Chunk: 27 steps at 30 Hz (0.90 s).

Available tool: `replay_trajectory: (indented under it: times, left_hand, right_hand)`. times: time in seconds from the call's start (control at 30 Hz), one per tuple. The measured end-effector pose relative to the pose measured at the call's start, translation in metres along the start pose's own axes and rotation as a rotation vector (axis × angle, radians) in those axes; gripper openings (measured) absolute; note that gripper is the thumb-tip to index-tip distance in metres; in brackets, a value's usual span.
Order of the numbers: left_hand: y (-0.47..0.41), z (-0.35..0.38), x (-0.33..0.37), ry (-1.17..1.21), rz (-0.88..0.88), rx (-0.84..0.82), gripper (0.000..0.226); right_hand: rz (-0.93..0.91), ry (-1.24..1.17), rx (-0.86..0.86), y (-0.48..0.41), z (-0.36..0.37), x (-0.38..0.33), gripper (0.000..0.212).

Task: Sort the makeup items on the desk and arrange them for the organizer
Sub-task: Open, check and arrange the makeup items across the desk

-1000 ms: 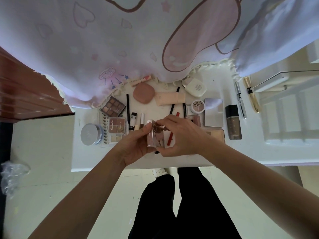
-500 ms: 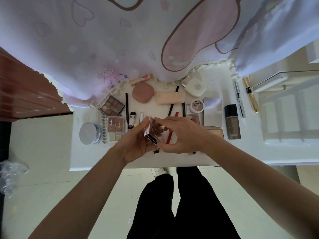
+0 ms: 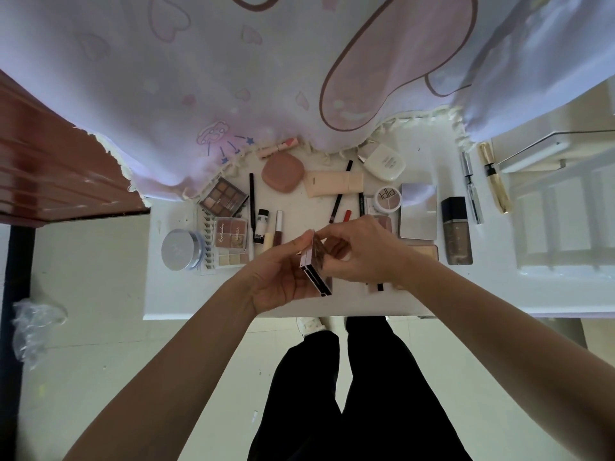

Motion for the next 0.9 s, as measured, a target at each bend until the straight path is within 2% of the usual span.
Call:
replay_trajectory:
  times: [0.13, 0.23, 0.33, 0.47, 0.63, 0.9]
  left_hand:
    - [-0.004, -0.006, 0.005, 0.025, 0.027, 0.046, 0.049]
    - [-0.002, -0.007, 0.004, 0.032, 0.031, 0.051, 0.051]
    - [0.0, -0.004, 0.004, 0.024, 0.036, 0.045, 0.039]
    - [0.0, -0.003, 0.001, 0.0, 0.049, 0.038, 0.039]
    - [0.001, -0.002, 0.001, -0.026, 0.067, 0.083, 0.035]
    - [0.004, 0.007, 0.007, -0.08, 0.091, 0.039, 0.029]
  right_hand:
    - [-0.019, -0.044, -0.084, 0.001, 0.009, 0.004, 0.049]
    - [0.031, -0.098, -0.132, 0.004, 0.009, 0.013, 0.074]
    - [0.02, -0.026, -0.196, 0.004, 0.012, 0.011, 0.089]
    - [0.006, 0.071, -0.167, 0.002, 0.015, 0.013, 0.081]
    - [-0.013, 0.011, -0.158, 0.002, 0.023, 0.015, 0.064]
    - [-0.151, -0.093, 0.023, 0.016, 0.007, 0.001, 0.065]
Point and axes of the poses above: each hand's wrist, its own y-axis away from the middle knuckle, its own z-axis out of the palm, x = y × z, the point moved 6 cm from there along -y, towards the middle knuckle, and after that the axes turned 1 degree about -x, right-handed, at the moved point
